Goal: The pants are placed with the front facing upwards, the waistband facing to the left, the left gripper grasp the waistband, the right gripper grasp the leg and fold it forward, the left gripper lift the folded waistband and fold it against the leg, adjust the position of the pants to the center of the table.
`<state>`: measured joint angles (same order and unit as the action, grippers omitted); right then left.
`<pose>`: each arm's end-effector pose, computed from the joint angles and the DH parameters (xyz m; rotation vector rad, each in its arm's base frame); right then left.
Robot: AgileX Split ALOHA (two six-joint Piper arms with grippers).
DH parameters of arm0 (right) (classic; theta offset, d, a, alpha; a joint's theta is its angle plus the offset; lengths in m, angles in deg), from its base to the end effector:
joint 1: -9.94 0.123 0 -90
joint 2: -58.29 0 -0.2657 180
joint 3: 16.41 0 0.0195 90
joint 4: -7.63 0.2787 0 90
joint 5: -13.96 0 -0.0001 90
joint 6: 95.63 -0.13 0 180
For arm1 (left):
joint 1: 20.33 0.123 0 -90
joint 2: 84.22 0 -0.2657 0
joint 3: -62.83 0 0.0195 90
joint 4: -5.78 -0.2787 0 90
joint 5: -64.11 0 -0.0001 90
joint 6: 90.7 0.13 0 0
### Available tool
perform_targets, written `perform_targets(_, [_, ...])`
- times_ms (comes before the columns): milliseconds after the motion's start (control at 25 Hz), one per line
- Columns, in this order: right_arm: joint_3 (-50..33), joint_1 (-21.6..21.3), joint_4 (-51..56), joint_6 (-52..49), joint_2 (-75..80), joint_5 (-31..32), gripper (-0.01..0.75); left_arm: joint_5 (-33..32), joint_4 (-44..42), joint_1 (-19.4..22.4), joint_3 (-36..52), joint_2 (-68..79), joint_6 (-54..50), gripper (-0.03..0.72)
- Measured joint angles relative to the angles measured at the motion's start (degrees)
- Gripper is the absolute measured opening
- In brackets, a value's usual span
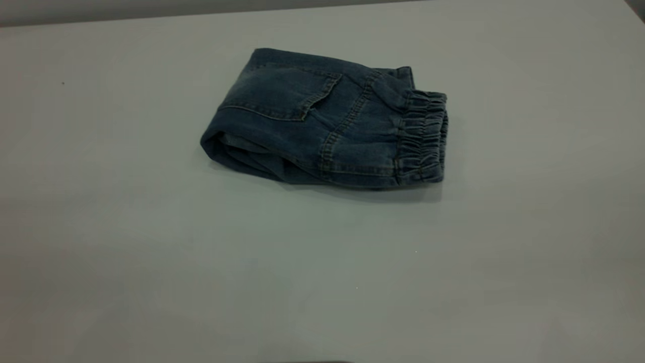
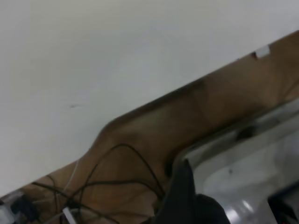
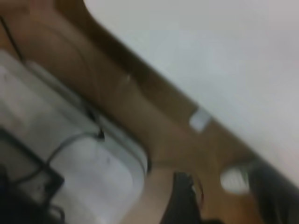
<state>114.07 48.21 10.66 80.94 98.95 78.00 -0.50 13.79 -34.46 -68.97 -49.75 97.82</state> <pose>0.1011 0.0876 0.1978 -0.7999 2.6051 0.2893 0.1171 -0.0464 0.2200 0.4758 2.5257 -0.2219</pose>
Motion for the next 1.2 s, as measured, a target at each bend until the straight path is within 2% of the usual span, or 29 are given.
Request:
perform_targets(240, [0.0,0.0,-0.6,-0.1,-6.9,-0.4,0.489,0.8,-3.6,0.0,0.2,-6.9,-5.3,0.561])
perform_targets(840, [-0.4,-0.4,-0.5,-0.1,-13.6,-0.2,0.49,0.8,-4.0,0.1,0.2,-10.1,-6.0,0.56])
perform_targets(960, [-0.4,-5.6,-0.1,-0.1,-14.1,-0.1,0.49,0.8,-4.0,3.0,0.2,-10.7,-6.0,0.56])
perform_targets(1200, [-0.4,-23.8,0.0,-0.1,-17.7,0.0,0.49,0.8,-4.1,15.3,0.2,-15.1,-6.0,0.56])
